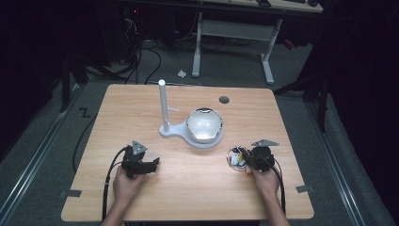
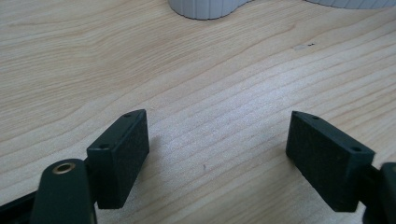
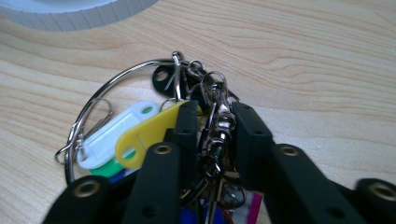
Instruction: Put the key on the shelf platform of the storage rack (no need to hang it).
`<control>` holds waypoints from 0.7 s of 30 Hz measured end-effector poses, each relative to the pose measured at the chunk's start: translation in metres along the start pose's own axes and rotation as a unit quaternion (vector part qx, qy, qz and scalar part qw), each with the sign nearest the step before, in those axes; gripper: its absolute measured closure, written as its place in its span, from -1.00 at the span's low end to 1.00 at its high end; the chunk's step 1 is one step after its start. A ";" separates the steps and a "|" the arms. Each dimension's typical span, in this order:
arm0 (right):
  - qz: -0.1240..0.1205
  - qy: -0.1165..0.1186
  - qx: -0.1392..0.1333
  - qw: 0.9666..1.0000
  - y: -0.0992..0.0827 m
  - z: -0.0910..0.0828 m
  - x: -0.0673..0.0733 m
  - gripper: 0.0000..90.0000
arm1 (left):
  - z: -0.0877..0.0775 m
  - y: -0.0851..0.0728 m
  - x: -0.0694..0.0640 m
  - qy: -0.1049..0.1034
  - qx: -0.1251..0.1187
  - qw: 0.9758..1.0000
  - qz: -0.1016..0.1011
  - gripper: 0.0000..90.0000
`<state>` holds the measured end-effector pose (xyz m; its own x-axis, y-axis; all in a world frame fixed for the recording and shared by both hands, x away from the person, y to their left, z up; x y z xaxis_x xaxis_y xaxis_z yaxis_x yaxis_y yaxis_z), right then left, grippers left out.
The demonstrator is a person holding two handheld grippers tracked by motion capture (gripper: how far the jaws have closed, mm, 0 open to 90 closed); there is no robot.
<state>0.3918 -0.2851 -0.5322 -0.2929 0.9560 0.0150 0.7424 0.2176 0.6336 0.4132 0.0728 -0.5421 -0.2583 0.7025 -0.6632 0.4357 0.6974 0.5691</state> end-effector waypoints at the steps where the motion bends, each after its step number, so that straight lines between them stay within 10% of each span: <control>1: -0.008 0.001 0.004 1.000 0.001 0.000 0.001 0.71 | 0.000 0.000 0.000 0.001 0.000 1.000 -0.002 -0.52; 21: -0.026 0.037 -0.037 0.998 0.007 -0.022 0.007 0.81 | 0.000 0.000 0.000 0.001 0.000 1.000 -0.003 -0.52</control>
<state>0.3814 -0.2809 -0.5104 -0.3752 0.9262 0.0366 0.6799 0.2482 0.6900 0.4134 0.0725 -0.5420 -0.2627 0.6990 -0.6652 0.4339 0.7013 0.5656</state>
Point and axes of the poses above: each handheld gripper's, and its own axes: z roughly forward along the jaws, y roughly out of its top, x roughly to its left, the point moved 3 cm from there along z, roughly forward along the jaws, and after that the axes turned 2 degrees about z, right-handed, at the moved point
